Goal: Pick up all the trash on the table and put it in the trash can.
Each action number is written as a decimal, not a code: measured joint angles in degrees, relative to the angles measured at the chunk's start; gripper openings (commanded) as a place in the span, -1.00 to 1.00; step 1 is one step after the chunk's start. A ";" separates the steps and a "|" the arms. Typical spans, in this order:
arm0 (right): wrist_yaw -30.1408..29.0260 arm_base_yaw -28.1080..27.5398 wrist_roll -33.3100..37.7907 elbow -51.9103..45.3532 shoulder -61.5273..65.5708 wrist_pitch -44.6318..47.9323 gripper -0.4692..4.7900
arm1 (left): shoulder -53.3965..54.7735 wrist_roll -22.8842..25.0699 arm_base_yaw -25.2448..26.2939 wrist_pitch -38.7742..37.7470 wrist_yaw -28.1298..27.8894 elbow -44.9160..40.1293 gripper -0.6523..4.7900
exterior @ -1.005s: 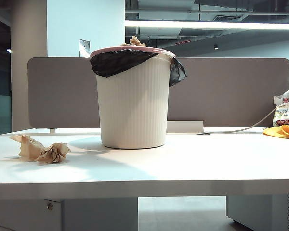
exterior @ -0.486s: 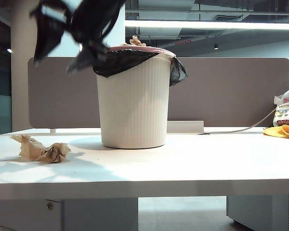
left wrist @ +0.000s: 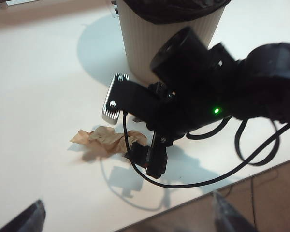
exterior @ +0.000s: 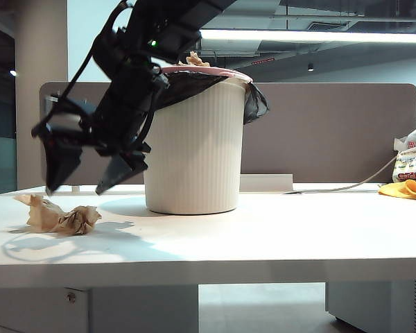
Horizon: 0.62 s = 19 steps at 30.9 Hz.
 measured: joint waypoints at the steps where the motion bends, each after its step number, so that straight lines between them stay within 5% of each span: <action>1: 0.66 0.04 0.00 0.00 0.26 -0.22 0.82 | 0.00 0.00 -0.02 0.00 0.00 0.00 1.00; 8: 2.34 0.02 1.20 0.00 2.60 -0.48 0.71 | 0.02 0.00 -0.02 0.00 0.00 0.00 1.00; 10: 2.62 0.02 1.42 0.00 2.97 -0.50 0.19 | 0.00 0.00 -0.02 0.00 -0.02 0.00 1.00; 12: 2.95 0.02 1.53 0.00 2.97 -0.48 -0.55 | 0.00 0.00 -0.02 0.00 -0.02 0.00 1.00; 13: 2.97 0.02 1.51 0.00 2.95 -0.42 -0.73 | 0.00 0.00 -0.02 0.00 -0.02 0.00 1.00; 19: 2.86 0.02 1.55 0.02 2.93 -0.39 -0.84 | 0.02 0.00 0.00 0.04 -0.02 0.00 1.00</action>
